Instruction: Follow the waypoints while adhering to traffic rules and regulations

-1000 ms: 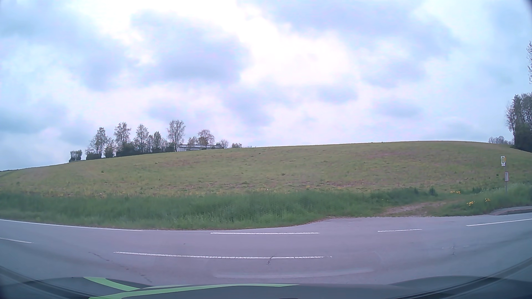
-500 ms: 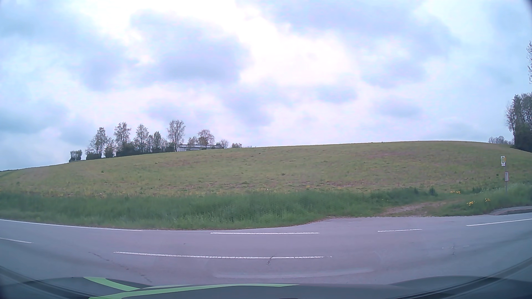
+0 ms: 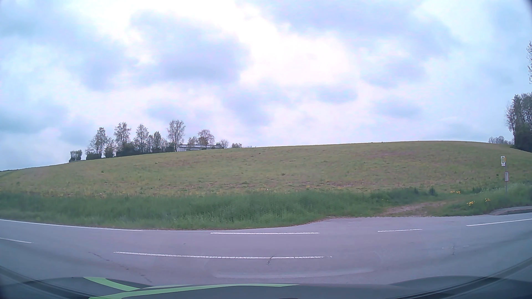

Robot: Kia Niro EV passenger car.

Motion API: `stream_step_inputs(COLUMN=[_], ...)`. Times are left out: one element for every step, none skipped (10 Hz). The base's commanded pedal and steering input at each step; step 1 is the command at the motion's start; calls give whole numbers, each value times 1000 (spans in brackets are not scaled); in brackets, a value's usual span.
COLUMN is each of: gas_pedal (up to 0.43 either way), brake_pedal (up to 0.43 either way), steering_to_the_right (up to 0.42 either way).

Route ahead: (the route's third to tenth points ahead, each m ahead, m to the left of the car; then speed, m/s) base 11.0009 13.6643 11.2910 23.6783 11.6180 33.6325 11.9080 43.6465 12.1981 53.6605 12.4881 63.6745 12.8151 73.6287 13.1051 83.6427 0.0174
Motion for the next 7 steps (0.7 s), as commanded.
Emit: stream_step_inputs(gas_pedal=[0, 0, 0, 0, 0, 0, 0], brake_pedal=[293, 293, 293, 293, 293, 293, 293], steering_to_the_right=[-10, -10, -10, -10, -10, -10, -10])
